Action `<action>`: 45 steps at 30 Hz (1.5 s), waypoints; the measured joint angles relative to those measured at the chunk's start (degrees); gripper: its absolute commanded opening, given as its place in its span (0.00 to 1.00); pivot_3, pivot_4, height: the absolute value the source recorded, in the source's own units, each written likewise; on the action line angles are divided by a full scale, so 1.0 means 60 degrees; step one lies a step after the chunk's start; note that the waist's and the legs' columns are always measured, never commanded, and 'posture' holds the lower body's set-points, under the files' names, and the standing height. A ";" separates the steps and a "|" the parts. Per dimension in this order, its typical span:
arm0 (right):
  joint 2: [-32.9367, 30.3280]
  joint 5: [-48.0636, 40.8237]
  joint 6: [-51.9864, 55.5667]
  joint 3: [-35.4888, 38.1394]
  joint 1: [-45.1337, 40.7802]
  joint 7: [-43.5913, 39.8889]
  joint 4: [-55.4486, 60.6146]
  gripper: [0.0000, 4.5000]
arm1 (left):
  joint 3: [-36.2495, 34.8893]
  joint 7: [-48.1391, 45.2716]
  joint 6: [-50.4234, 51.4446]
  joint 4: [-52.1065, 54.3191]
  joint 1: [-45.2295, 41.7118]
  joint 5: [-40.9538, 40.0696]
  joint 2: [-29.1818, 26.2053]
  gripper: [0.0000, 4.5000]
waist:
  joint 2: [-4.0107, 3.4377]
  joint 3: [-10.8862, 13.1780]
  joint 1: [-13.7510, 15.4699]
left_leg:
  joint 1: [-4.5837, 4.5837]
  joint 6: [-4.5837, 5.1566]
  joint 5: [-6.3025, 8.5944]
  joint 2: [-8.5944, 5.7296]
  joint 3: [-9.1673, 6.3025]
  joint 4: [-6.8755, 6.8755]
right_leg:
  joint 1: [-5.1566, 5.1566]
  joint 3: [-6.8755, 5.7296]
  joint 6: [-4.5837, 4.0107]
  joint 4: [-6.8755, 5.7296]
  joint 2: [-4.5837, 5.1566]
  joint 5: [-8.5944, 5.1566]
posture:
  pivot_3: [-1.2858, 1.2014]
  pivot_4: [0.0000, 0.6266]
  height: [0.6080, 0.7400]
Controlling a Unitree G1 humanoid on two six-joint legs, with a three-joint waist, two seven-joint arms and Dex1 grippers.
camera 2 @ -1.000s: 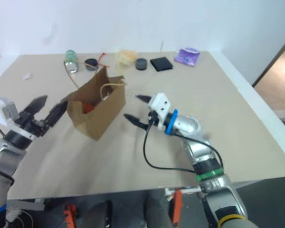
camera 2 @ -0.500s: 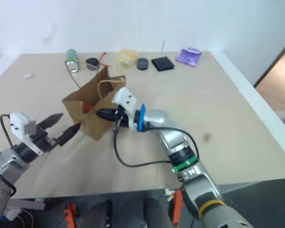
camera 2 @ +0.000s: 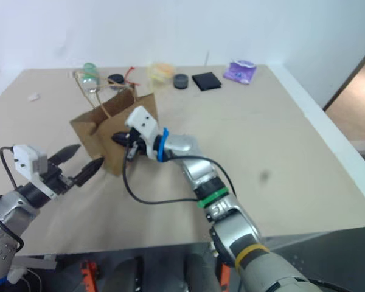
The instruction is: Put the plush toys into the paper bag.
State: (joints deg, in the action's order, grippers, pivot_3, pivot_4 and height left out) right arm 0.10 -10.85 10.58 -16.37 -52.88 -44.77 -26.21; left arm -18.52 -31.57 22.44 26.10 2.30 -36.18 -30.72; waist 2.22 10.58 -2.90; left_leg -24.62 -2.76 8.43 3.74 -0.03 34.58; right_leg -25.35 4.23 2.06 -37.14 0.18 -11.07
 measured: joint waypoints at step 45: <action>-0.0047 0.0189 0.0268 0.0124 0.0246 -0.0446 0.0610 0.02 | 0.0733 0.0117 -0.0690 -0.2022 -0.1790 0.1172 0.0508 1.00 | 0.0001 -0.0001 0.0009 | -0.0004 -0.0004 0.0002 0.0001 -0.0005 -0.0003 | 0.0000 -0.0009 -0.0001 0.0001 -0.0001 -0.0003 | 0.52 0.24 1.00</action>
State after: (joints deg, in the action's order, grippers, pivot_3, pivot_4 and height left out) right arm -0.18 -9.72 12.19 -15.63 -51.41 -47.45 -22.55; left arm -14.12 -30.87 18.30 13.97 -8.44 -29.15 -27.67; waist 2.23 10.58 -2.85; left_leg -24.65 -2.78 8.45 3.75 -0.06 34.56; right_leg -25.35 4.18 2.06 -37.13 0.18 -11.09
